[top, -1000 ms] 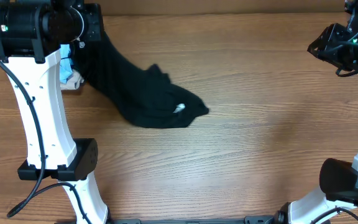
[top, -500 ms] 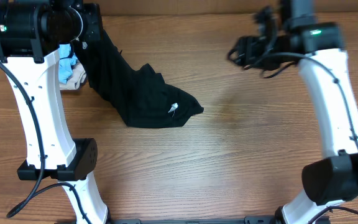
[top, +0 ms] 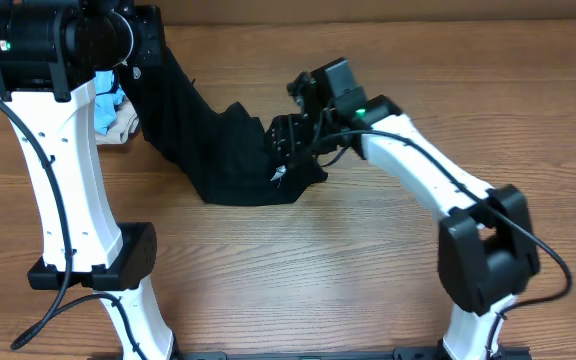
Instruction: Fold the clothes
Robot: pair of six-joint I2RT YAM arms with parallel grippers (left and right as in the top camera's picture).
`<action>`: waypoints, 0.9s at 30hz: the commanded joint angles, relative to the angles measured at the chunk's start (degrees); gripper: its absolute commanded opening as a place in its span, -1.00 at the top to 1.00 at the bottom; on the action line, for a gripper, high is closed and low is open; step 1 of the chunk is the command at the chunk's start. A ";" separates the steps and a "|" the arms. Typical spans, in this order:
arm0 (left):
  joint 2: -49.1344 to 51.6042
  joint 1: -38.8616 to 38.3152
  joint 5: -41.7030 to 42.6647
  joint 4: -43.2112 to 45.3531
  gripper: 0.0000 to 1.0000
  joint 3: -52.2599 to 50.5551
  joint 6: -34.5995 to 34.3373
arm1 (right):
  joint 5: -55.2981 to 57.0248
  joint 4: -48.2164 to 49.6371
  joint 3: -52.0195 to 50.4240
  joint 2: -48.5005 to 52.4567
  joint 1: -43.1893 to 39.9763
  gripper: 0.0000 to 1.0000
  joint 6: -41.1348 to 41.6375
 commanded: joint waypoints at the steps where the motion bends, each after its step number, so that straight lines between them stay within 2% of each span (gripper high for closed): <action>1: -1.64 0.31 0.50 0.26 0.92 0.90 1.01 | -0.46 1.66 -0.46 3.54 1.03 -0.34 4.42; 20: -1.64 0.31 0.50 0.26 0.91 0.90 1.01 | -0.76 9.73 -0.50 10.16 4.48 -0.18 6.16; 27: -1.64 0.31 0.50 0.26 0.92 0.90 1.01 | 2.19 9.81 -0.50 11.47 5.05 -0.01 8.31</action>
